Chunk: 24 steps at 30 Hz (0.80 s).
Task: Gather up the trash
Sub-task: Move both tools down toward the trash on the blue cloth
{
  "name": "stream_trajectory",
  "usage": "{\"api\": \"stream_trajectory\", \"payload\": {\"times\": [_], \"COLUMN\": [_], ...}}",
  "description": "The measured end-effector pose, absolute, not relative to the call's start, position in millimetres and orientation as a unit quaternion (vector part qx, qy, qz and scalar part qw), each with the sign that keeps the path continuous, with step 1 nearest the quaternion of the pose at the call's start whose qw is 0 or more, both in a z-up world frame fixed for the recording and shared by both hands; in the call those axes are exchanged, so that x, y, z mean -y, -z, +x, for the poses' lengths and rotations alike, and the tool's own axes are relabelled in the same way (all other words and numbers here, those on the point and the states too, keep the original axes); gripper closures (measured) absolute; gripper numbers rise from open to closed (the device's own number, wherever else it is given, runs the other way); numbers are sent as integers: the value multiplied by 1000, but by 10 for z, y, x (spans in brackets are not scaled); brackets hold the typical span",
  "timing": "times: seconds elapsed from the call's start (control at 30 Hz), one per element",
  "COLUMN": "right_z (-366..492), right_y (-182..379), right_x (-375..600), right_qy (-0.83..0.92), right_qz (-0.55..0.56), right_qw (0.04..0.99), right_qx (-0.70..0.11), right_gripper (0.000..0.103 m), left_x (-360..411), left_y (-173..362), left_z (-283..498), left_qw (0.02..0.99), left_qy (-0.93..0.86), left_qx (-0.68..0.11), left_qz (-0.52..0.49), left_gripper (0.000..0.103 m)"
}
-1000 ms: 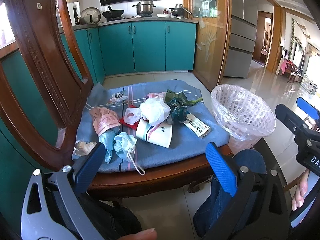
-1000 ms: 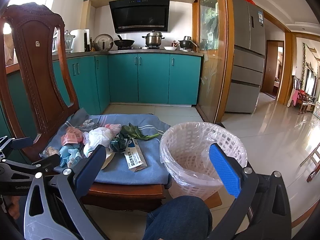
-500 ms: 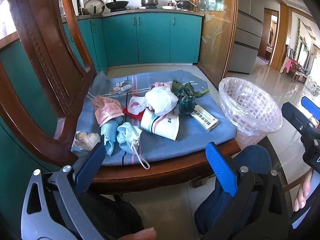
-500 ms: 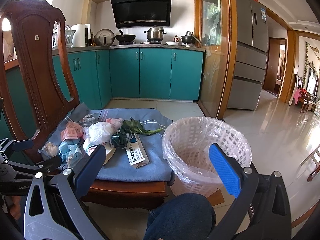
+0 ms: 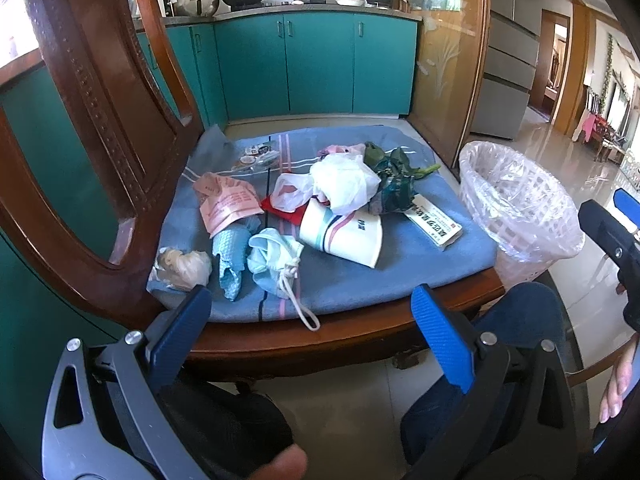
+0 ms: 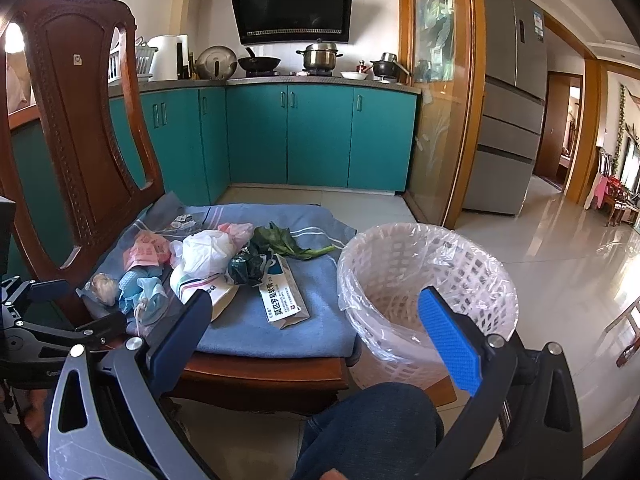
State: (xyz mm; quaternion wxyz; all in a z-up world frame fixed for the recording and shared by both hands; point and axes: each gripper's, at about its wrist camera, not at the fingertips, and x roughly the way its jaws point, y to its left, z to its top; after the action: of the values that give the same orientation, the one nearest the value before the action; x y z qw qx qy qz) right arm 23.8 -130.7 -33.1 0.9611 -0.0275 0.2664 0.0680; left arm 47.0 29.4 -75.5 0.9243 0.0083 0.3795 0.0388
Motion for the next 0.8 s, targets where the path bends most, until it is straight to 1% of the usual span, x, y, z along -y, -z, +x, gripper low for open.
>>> {"api": "stream_trajectory", "payload": {"times": [0.17, 0.2, 0.23, 0.27, 0.33, 0.37, 0.43, 0.53, 0.7, 0.8], "right_z": [261, 262, 261, 266, 270, 276, 300, 322, 295, 240], "right_y": [358, 359, 357, 358, 359, 358, 363, 401, 447, 442], "right_x": [1290, 1289, 1289, 1285, 1298, 1305, 1321, 1326, 1272, 1230], "right_qy": [-70, -69, -69, -67, -67, -70, -77, -68, -58, -50], "right_qz": [-27, -27, -28, -27, -21, -16, -7, -2, -20, -37], "right_qw": [960, 960, 961, 961, 961, 961, 960, 960, 965, 972], "right_qx": [-269, -269, -268, -268, -267, -267, -270, -272, -254, -225], "right_gripper": [3, 3, 3, 3, 3, 3, 3, 3, 3, 3], "left_x": [-326, -328, -328, -327, -333, -340, -343, -343, -328, -322], "left_y": [784, 786, 789, 794, 809, 821, 836, 870, 948, 967], "left_z": [489, 489, 490, 493, 509, 519, 527, 543, 570, 566], "left_qw": [924, 924, 925, 924, 924, 923, 921, 919, 912, 910], "left_qy": [-44, -44, -43, -42, -40, -37, -36, -31, -23, -22], "left_qx": [-379, -379, -378, -379, -381, -384, -388, -394, -410, -413], "left_qz": [10, 10, 11, 12, 8, 5, 2, -2, -7, -9], "left_gripper": [3, 6, 11, 14, 25, 27, 38, 49, 60, 60]}}
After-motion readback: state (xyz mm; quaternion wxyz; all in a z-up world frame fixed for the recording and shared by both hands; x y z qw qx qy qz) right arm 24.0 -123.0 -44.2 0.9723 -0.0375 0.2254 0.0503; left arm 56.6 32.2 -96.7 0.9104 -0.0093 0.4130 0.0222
